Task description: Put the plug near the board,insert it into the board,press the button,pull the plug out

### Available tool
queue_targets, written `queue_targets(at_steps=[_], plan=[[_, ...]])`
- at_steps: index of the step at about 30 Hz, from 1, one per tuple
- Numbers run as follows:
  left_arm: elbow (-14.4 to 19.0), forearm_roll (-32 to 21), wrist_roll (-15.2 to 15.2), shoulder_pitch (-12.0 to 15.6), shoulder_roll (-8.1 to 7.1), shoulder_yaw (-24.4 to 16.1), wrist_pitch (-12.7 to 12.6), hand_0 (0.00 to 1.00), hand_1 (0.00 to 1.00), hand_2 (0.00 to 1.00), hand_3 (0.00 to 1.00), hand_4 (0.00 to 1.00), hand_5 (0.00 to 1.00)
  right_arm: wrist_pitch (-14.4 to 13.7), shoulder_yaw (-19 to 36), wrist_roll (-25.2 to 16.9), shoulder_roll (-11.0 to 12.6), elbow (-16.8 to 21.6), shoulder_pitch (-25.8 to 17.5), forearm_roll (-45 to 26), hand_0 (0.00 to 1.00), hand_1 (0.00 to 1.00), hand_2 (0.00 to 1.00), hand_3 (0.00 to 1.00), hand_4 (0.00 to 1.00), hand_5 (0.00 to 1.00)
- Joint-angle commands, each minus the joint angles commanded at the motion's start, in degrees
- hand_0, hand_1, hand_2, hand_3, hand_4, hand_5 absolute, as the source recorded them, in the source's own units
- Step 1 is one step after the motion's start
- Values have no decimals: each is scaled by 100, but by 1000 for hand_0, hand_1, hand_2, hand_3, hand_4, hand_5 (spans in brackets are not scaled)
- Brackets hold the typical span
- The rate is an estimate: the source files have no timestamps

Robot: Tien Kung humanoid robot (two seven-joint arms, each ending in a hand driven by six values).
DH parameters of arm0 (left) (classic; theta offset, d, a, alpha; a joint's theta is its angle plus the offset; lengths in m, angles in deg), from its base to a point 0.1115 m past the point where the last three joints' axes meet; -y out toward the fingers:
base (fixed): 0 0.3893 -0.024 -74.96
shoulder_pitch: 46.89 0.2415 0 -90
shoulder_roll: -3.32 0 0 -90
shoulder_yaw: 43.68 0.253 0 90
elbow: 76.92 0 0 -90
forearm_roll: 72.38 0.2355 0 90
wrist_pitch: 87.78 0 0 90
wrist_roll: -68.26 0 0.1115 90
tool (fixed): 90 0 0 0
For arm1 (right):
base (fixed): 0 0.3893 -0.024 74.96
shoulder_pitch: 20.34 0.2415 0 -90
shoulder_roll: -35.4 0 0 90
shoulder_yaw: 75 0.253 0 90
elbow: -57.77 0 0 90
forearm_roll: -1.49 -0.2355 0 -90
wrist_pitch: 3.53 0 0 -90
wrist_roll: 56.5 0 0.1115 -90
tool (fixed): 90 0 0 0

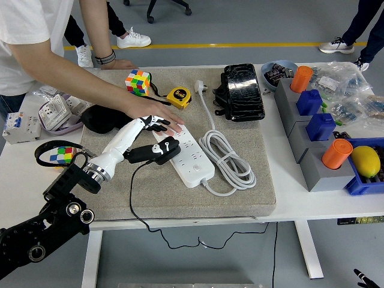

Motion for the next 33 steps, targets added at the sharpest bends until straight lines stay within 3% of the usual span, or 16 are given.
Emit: queue_targets(at_steps=[1, 6, 7, 12, 13, 14, 18, 19, 24, 25, 30, 31, 33], plan=[[9, -120, -78, 22, -4, -17, -40, 469, 523, 569, 697, 957, 726, 0, -1, 0, 0, 0, -1, -1, 569, 639, 618, 549, 960, 529], [98, -761, -381, 138, -27, -108, -165, 469, 523, 569, 697, 957, 726, 1, -10, 0, -2, 1, -7, -1, 569, 639, 618, 549, 960, 529], [126, -873, -409, 163, -31, -130, -173, 327, 379, 481, 686, 950, 696, 1, -11, 0, -3, 2, -8, -1, 568, 639, 619, 549, 960, 528], [299, -1271, -418, 282, -47, -241, -180, 327, 379, 481, 686, 950, 696, 2, -14, 0, -2, 6, -8, 6, 568, 639, 619, 549, 960, 528], [345, -1332, -397, 300, -49, -257, -173, 227, 272, 383, 659, 881, 514, 2, -12, -1, -3, 6, -7, 4, 569, 639, 619, 549, 959, 529], [392, -1382, -365, 316, -51, -273, -161, 227, 272, 383, 659, 881, 514, 1, -10, -1, -4, 4, -8, 2, 569, 639, 619, 549, 959, 529], [611, -1466, -145, 361, -63, -350, -54, 227, 272, 383, 659, 881, 514, 3, -17, 1, -1, 3, -9, -2, 569, 639, 619, 549, 959, 529], [684, -1469, -78, 370, -69, -371, -14, 141, 164, 255, 657, 838, 338, 3, -20, 1, 2, 3, -8, -2, 569, 639, 618, 549, 960, 529], [954, -1379, 308, 402, -102, -445, 245, 141, 164, 255, 657, 838, 338, 3, -45, 2, 10, 3, 2, -6, 569, 639, 618, 549, 960, 529], [994, -1360, 380, 406, -109, -457, 294, 94, 140, 227, 687, 726, 128, 3, -49, 2, 10, 2, 4, -7, 569, 640, 619, 549, 960, 529], [1268, -1164, 928, 429, -161, -560, 707, 94, 140, 227, 687, 726, 128, 2, -79, 1, 16, 5, 13, -15, 569, 640, 619, 549, 960, 529], [1314, -1112, 1036, 428, -172, -581, 798, 64, 82, 151, 742, 761, 2, 3, -92, 1, 20, 6, 15, -18, 569, 639, 619, 549, 960, 529], [1387, -1039, 1262, 421, -193, -614, 978, 64, 82, 151, 742, 761, 2, 3, -107, 1, 28, 8, 28, -21, 569, 639, 619, 549, 960, 529]])
